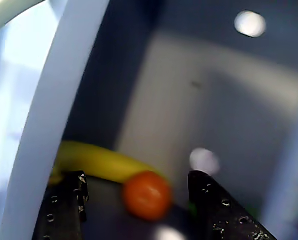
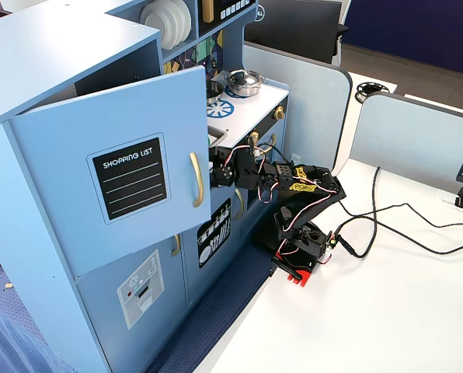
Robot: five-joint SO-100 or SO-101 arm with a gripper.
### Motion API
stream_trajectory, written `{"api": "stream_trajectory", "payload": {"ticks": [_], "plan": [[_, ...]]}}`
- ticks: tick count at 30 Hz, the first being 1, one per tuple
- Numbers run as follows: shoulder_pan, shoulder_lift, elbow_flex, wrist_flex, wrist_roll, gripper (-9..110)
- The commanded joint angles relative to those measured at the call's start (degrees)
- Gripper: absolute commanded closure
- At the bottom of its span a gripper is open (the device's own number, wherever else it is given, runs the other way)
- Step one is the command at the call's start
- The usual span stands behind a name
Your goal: Open the left cabinet door
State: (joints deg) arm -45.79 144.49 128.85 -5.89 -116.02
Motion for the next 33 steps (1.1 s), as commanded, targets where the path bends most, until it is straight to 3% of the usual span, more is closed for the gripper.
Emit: {"api": "stream_trajectory", "payload": {"ticks": [1,7,14,21,24,28,33], "plan": [[-5.3,-1.6,-4.7,-3.0,-2.5,83],[-9.8,-4.0,-5.6,-5.2,-5.3,83],[-8.0,-3.2,-5.3,-5.3,-4.5,83],[-14.9,-4.3,-6.2,-4.8,-8.0,83],[-11.3,-4.6,-6.1,-4.3,-6.4,83],[0.9,-3.8,-6.0,-0.4,-1.1,83],[18.5,0.0,-8.1,19.1,6.4,84]]}}
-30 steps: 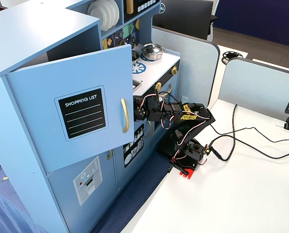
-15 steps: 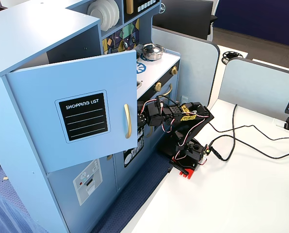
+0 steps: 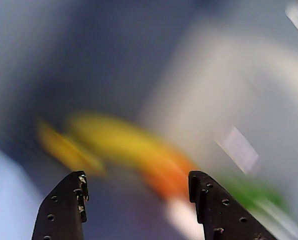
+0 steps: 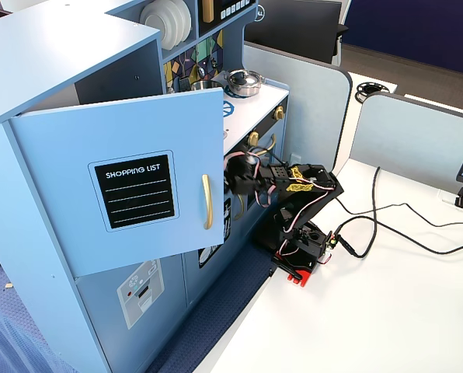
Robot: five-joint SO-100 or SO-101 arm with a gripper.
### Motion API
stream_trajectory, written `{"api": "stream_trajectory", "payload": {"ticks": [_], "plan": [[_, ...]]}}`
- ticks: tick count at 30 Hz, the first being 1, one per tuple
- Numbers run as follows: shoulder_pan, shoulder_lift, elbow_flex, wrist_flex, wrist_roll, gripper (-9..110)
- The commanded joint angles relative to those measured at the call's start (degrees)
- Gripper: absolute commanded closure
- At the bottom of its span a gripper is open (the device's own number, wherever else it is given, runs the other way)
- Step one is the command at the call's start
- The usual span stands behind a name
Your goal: Open the left cabinet door
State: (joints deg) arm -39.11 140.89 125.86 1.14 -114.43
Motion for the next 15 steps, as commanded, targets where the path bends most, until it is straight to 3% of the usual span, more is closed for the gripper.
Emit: {"api": "stream_trajectory", "payload": {"ticks": [1,5,15], "plan": [[15.3,4.3,-5.0,16.6,5.4,84],[25.2,7.0,-3.7,31.2,11.2,84],[35.3,17.0,1.3,60.2,20.8,85]]}}
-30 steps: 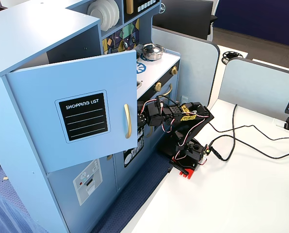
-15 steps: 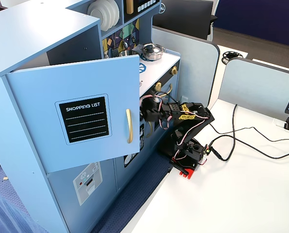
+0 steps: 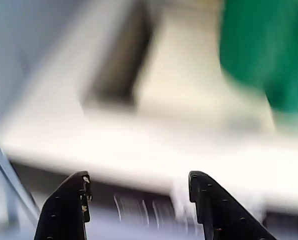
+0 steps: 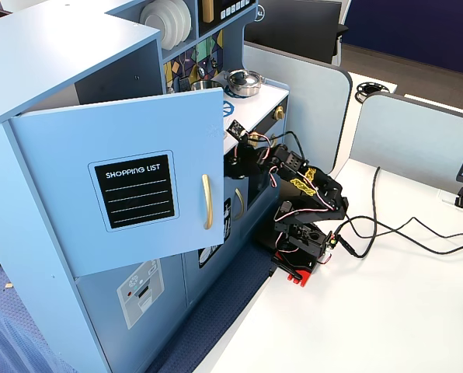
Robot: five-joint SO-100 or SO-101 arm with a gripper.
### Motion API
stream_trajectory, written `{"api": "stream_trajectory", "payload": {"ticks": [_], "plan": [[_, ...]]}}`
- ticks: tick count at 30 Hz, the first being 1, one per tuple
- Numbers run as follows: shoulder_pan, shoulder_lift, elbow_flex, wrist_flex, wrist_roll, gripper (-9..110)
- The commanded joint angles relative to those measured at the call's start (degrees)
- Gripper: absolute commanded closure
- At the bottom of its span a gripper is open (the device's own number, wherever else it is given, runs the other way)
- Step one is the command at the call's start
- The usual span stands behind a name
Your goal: Open the left cabinet door
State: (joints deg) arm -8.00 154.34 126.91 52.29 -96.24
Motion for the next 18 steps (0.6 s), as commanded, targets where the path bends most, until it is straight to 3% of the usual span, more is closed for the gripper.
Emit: {"api": "stream_trajectory", "payload": {"ticks": [1,7,18], "plan": [[5.2,4.1,1.1,12.0,3.3,85],[8.8,9.6,13.1,20.6,6.0,85],[11.1,18.2,40.1,16.5,10.4,86]]}}
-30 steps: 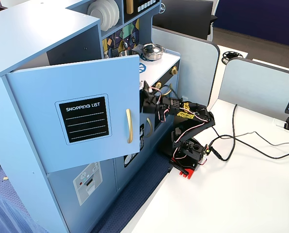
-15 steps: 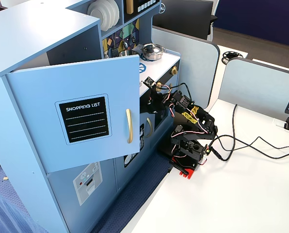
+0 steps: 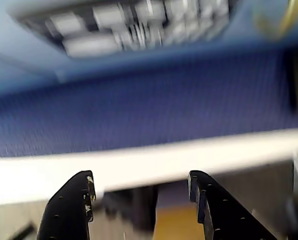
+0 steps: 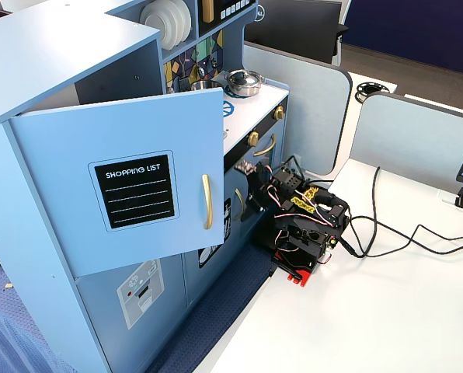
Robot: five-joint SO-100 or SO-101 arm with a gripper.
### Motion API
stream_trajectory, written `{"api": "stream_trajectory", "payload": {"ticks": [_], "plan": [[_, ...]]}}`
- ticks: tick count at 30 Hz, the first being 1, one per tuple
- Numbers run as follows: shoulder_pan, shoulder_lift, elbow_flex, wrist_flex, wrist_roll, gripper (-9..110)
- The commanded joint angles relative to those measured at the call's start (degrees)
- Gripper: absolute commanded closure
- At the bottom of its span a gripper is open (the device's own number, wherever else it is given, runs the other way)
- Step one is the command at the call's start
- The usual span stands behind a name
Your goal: Open the left cabinet door
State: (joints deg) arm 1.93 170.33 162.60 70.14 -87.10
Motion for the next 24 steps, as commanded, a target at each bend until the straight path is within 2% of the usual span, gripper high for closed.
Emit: {"api": "stream_trajectory", "payload": {"ticks": [1,8,19,24], "plan": [[1.2,2.7,5.8,-1.3,1.6,86],[1.2,7.0,9.1,2.8,2.5,86],[0.2,11.8,9.1,17.1,0.9,90],[0.2,11.8,9.1,17.6,0.8,91]]}}
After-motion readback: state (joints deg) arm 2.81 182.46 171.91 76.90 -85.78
